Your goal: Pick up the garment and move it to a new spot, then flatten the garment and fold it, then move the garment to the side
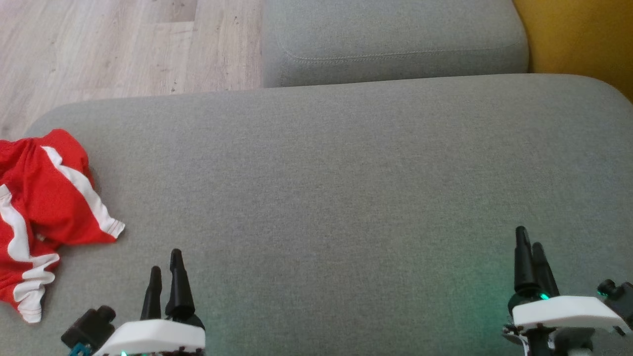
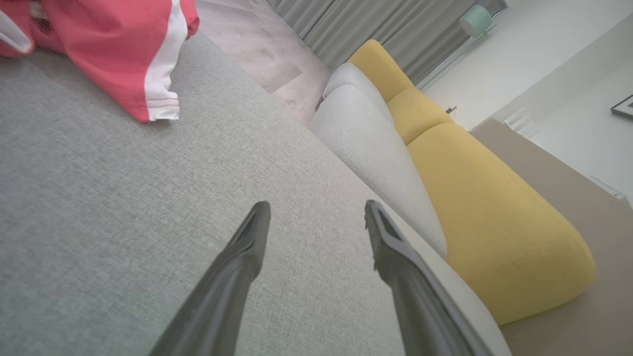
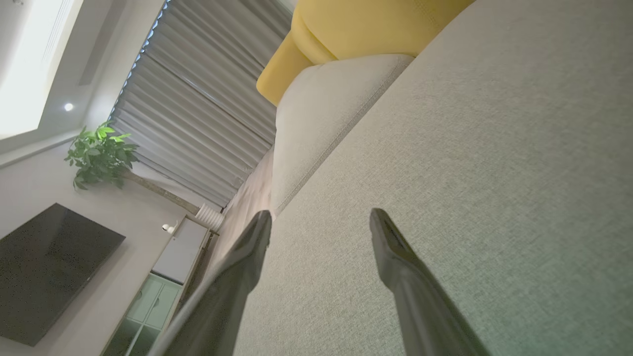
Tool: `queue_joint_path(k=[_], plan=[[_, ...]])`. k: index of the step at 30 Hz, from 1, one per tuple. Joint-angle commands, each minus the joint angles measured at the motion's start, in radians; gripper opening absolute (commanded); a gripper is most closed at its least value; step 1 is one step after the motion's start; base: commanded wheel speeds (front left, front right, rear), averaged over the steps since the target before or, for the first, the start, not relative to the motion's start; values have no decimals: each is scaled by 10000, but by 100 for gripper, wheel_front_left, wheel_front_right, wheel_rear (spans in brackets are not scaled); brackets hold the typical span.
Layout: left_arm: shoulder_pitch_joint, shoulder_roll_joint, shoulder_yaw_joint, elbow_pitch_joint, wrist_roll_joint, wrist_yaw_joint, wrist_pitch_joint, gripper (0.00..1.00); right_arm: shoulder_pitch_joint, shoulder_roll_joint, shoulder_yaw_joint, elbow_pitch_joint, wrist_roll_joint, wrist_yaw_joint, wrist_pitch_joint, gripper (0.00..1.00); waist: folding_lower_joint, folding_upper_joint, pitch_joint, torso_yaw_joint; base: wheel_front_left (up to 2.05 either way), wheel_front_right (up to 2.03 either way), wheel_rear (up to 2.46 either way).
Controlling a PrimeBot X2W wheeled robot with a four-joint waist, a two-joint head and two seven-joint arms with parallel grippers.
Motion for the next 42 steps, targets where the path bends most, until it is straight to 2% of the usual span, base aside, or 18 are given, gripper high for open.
queue_joint_path(k=[1, 24, 42], plan=[[-236, 151, -7, -382, 528, 91, -167, 100, -147, -194, 243, -426, -485, 81, -179, 100, 0, 0, -9, 4, 0, 0, 0], [-103, 367, -328, 123, 3281, 604, -812, 100, 29, -232, 774, -846, -3582, 111, -827, 100, 0, 0, -97, 81, 0, 0, 0], [-11, 545, -700, 317, 5312, 975, -1214, 100, 145, -266, 1199, -695, -6140, 136, -1344, 100, -1, 0, -188, 126, 0, 0, 0]])
